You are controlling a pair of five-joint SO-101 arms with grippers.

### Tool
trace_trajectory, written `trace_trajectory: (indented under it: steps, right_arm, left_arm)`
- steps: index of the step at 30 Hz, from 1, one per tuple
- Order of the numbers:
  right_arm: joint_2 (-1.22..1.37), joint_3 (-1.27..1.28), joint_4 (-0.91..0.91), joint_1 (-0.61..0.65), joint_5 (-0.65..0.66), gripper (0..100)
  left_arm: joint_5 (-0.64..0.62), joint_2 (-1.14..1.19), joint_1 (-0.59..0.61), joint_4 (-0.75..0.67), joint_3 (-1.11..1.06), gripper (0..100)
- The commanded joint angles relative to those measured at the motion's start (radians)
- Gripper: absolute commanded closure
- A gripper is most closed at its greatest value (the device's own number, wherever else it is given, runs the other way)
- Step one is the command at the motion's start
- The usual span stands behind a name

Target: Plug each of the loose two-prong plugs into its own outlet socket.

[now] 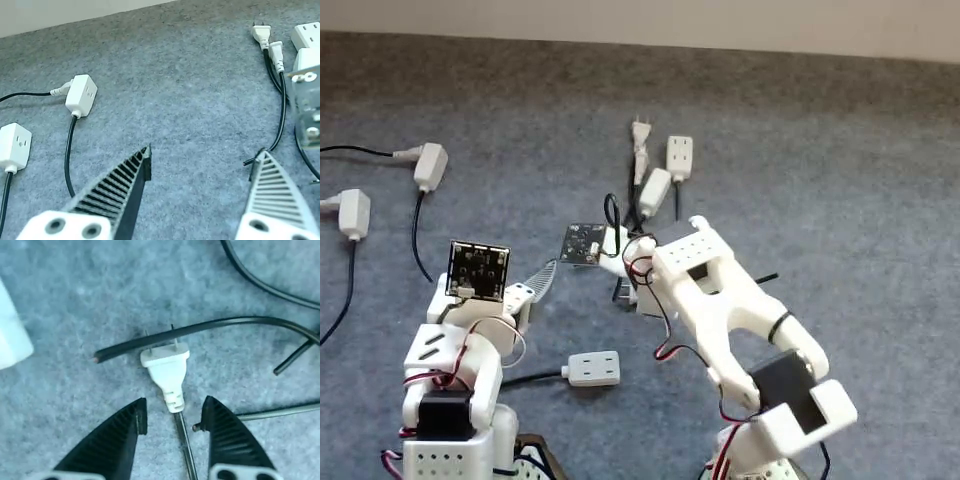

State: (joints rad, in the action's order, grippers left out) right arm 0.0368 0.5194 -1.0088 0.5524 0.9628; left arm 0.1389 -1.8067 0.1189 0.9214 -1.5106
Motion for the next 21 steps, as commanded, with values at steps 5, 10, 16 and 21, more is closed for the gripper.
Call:
trace_trajectory:
  steps: [5,10,16,21]
  right_arm:
    - [0.051,-0.021,0.048,-0.005,0.014,81.8]
    - [0.099,-0.019,0.074,-0.007,0.012,87.8]
    - [0.09,-0.013,0.05,-0.028,0.006,99.6]
    - [-0.001,-0.021,-0.01,-0.079,-0.089,99.1]
  left_arm:
    - [-0.005,-0.002,0.013,-0.018,0.005,69]
    - [-0.005,-0.002,0.013,-0.018,0.004,69]
    - [-0.005,-0.002,0.013,-0.018,0.004,69]
    - [-0.005,-0.002,0.013,-0.018,0.002,69]
